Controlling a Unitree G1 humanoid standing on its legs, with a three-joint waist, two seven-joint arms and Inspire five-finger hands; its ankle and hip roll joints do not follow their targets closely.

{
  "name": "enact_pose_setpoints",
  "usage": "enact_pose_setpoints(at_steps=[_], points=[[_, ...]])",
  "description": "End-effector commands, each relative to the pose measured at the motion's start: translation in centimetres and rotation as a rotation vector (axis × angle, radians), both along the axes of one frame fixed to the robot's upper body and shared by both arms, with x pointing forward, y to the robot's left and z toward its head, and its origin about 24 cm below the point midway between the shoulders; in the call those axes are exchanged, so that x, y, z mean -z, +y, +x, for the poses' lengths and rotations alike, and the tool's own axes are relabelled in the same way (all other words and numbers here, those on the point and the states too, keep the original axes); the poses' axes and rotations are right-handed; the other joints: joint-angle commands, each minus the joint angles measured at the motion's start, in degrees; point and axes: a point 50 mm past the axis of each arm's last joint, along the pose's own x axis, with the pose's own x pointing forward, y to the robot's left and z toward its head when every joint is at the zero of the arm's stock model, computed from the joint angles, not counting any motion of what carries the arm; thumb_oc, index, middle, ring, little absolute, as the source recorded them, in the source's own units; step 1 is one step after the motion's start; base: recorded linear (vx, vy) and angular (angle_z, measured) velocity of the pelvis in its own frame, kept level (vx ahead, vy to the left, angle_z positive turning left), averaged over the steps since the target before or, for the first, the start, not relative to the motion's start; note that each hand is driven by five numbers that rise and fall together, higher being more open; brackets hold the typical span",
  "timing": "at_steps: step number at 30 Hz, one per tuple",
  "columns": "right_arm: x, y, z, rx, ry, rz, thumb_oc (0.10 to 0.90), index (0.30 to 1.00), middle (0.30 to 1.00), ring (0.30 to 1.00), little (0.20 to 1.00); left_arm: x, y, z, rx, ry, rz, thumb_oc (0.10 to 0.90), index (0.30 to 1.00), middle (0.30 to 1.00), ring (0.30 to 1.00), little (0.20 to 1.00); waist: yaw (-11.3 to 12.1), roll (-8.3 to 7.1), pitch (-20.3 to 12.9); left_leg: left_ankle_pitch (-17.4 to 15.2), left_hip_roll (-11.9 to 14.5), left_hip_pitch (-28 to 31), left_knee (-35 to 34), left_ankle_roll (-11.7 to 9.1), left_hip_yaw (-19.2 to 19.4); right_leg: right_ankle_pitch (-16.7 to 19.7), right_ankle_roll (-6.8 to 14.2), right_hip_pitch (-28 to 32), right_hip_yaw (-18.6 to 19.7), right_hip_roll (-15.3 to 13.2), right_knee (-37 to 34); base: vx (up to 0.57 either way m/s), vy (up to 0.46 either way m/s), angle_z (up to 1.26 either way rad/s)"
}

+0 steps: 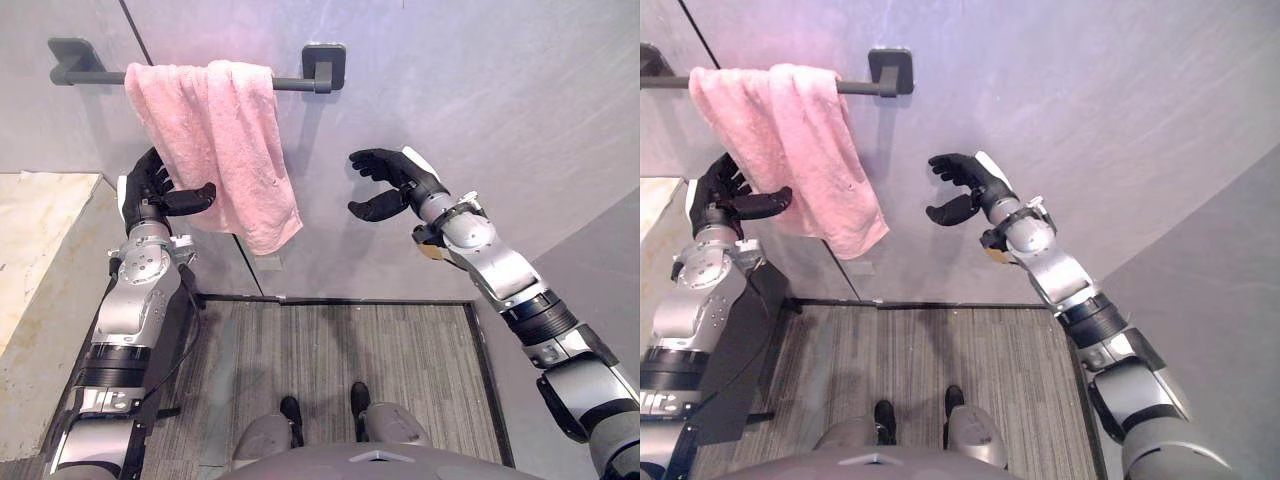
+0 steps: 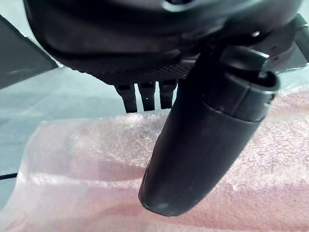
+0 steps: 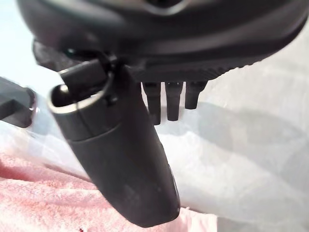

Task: Organize the bathroom.

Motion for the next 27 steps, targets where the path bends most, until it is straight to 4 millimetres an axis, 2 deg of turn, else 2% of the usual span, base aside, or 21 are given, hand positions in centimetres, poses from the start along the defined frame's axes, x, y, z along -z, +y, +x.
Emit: enact_pose_setpoints(at_steps=[1,4,8,10,14,16,20,27], points=[[-3.7,2.7,1.1,-0.013,-0.072,0.269,0.800,0.900,0.900,0.900,0.900,-8.0,-2.0,0.6,0.057,-0.320,0.226,0.800,0.900,0.900,0.900,0.900,0.55,-0.26,-5.73,-6.70,2.81,4.82,1.07,1.91,0.54,-3.00,5.48,-2.82,3.74,-2.70,1.43,0.02,0.043,-0.01],[-2.6,3.1,0.9,-0.017,-0.016,0.414,0.800,0.900,0.900,0.900,0.900,-8.1,-2.3,0.7,0.068,-0.313,0.248,0.800,0.900,0.900,0.900,0.900,0.48,-0.15,-5.76,-6.68,2.85,4.81,1.16,1.92,0.63,-3.03,5.47,-2.56,3.80,-2.75,1.29,0.00,0.022,0.00],[-2.8,4.5,0.3,-0.068,-0.024,0.569,0.800,0.900,0.900,0.900,0.900,-8.1,-2.9,1.1,0.090,-0.302,0.245,0.800,0.900,0.900,0.900,0.900,0.31,-0.10,-5.95,-6.84,2.80,4.69,1.65,1.85,0.79,-2.93,5.58,-2.54,3.95,-2.77,1.31,0.01,0.026,0.01],[-3.2,4.9,0.2,-0.089,-0.047,0.580,0.800,0.900,0.900,0.900,0.900,-8.1,-3.1,1.3,0.095,-0.300,0.246,0.800,0.900,0.900,0.900,0.900,0.25,-0.04,-5.98,-6.88,2.78,4.73,1.74,1.88,0.85,-2.84,5.61,-2.52,3.97,-2.79,1.26,0.01,0.038,0.00],[-5.3,6.3,-0.5,-0.155,-0.203,0.559,0.800,0.900,0.900,0.900,0.900,-7.4,-3.8,1.7,0.111,-0.285,0.219,0.800,0.900,0.900,0.900,0.900,0.25,0.09,-6.08,-7.07,2.60,5.05,1.80,1.91,1.12,-2.58,5.86,-2.33,4.05,-2.88,0.97,0.01,0.047,0.01],[-5.6,6.4,-0.6,-0.159,-0.222,0.561,0.800,0.900,0.900,0.900,0.900,-7.3,-3.8,1.7,0.114,-0.279,0.214,0.800,0.900,0.900,0.900,0.900,0.30,0.09,-6.18,-7.02,2.54,5.09,1.67,1.94,1.10,-2.54,5.90,-2.29,4.10,-2.87,0.86,0.00,0.000,0.00],[-7.5,7.2,-1.3,-0.225,-0.277,0.595,0.800,0.900,0.900,0.900,0.900,-6.3,-4.4,1.9,0.174,-0.226,0.145,0.800,0.900,0.900,0.900,0.900,0.53,0.23,-6.48,-6.99,2.40,5.33,1.20,2.10,1.11,-2.36,6.12,-2.33,4.45,-2.81,0.55,0.01,0.008,0.00],[-7.9,9.0,-2.2,-0.296,-0.247,0.612,0.800,0.900,0.900,0.900,0.900,-5.9,-5.3,1.6,0.217,-0.211,0.116,0.800,0.900,0.900,0.900,0.900,1.18,0.37,-6.45,-6.61,2.46,5.28,0.88,2.14,0.95,-2.82,6.03,-1.96,4.23,-2.77,0.73,0.00,0.000,0.00]])
